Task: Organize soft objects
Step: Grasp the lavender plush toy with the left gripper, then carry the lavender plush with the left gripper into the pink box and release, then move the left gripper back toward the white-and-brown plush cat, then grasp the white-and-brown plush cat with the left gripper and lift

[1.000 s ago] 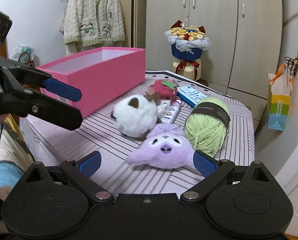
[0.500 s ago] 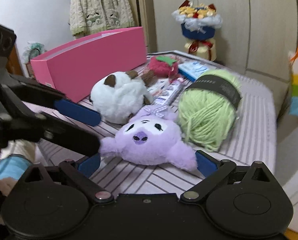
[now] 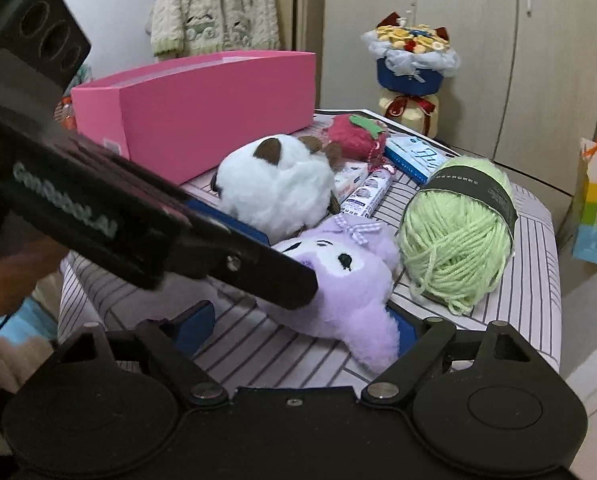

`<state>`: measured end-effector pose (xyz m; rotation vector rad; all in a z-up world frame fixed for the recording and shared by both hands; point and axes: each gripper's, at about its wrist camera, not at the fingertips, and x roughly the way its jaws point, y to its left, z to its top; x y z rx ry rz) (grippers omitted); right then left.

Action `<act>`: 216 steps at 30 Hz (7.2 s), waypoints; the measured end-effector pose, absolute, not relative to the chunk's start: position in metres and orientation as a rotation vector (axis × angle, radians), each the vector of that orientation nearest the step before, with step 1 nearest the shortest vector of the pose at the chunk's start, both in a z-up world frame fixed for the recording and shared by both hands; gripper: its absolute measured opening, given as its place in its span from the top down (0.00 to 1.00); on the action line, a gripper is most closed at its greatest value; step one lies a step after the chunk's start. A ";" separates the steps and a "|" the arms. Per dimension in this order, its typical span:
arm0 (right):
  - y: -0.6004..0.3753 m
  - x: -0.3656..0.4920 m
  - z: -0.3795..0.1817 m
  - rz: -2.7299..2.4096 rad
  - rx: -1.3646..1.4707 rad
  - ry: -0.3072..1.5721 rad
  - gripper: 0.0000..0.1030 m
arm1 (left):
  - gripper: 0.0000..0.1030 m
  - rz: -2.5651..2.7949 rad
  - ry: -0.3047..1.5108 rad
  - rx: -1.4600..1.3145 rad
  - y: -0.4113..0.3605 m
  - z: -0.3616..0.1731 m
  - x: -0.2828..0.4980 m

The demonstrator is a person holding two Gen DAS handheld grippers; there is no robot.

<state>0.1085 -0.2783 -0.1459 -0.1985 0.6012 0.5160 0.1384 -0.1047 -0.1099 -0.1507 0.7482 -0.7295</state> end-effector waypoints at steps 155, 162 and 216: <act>-0.211 0.060 -0.006 0.545 -0.170 0.559 0.12 | 0.20 -0.761 0.678 0.095 0.023 0.046 0.096; -0.233 0.062 -0.018 0.561 -0.174 0.547 0.09 | 0.20 -0.831 0.722 0.099 -0.014 0.034 0.099; -0.216 0.149 -0.140 0.476 -0.062 0.589 0.32 | 0.43 -0.474 0.676 -0.036 -0.098 -0.087 0.158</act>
